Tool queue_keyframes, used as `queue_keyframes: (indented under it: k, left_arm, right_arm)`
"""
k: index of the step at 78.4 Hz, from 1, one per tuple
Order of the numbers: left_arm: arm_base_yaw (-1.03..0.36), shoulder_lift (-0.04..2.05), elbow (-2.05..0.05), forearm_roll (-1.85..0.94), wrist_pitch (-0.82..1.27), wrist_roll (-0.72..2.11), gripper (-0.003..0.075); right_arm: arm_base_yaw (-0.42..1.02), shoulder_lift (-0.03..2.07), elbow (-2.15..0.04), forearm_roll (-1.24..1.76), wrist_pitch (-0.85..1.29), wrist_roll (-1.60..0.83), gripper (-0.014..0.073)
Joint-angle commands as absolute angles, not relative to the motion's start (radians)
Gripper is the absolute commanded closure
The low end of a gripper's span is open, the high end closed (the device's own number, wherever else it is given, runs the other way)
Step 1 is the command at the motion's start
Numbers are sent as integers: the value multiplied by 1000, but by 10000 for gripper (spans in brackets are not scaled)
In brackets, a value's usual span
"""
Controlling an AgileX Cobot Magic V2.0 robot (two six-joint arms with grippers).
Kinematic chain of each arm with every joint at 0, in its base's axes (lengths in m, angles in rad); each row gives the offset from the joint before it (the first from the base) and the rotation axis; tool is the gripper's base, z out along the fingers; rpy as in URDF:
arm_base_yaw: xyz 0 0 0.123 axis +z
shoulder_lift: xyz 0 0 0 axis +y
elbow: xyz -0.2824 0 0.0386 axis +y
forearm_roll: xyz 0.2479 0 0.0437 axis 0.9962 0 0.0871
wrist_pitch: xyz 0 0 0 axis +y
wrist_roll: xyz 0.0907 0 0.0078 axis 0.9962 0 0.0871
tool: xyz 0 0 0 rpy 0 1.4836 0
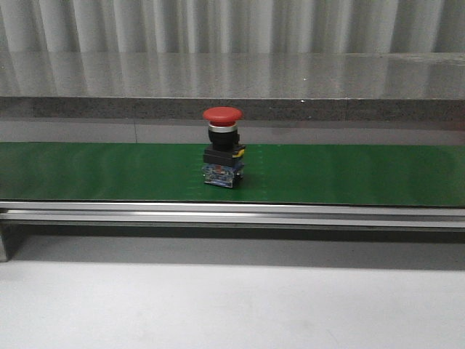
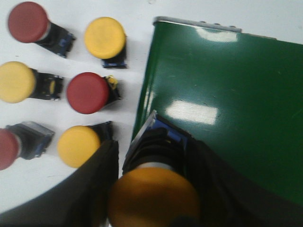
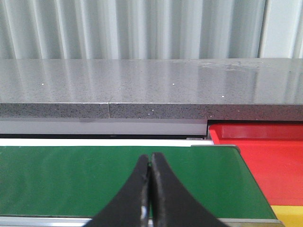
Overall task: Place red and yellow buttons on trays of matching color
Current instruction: 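Grasp a yellow button from the pile with the left gripper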
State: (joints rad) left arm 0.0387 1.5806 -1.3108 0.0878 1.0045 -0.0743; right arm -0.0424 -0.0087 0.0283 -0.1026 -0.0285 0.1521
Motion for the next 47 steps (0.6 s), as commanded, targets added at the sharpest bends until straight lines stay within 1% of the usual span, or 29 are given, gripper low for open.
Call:
queue_keyframes:
  k: [1, 17, 21, 26, 28, 32, 34, 38, 39, 40, 43, 47]
  left_arm:
    - [0, 1576, -1344, 76, 974, -79, 575]
    - [-27, 1640, -1344, 73, 962, -79, 573]
    - [-27, 1651, -1344, 72, 960, -77, 564]
    - [-27, 1661, -1344, 72, 960, -75, 533]
    - [-27, 1663, -1344, 68, 960, -75, 511]
    - [-27, 1665, -1344, 49, 960, -75, 440]
    - [-27, 1665, -1344, 30, 960, -75, 375]
    - [-27, 1665, -1344, 15, 954, -75, 305]
    - [-27, 1665, -1344, 12, 947, -75, 266]
    - [-27, 1665, -1344, 9, 943, -75, 243]
    - [-30, 1663, -1344, 7, 936, -75, 207]
    - [-39, 1658, -1344, 9, 922, -75, 182]
  right_arm:
    - [-44, -27, 8, -111, -101, 149, 661]
    - [-44, -27, 8, -111, -101, 149, 661]
    - [-44, -27, 8, -111, -101, 149, 661]
    - [-44, -27, 8, -111, -101, 149, 661]
    - [-44, -27, 8, -111, -101, 149, 661]
    - [-44, -27, 8, -111, -101, 149, 661]
    - [-44, -27, 8, -111, -101, 149, 661]
    - [-44, -27, 8, -111, -101, 149, 661]
    - [-44, -27, 8, -111, -101, 149, 661]
    - [-44, -27, 8, -111, -101, 149, 661]
    - [-44, -27, 8, -111, -101, 149, 661]
    - [-44, -27, 8, -111, -101, 149, 661]
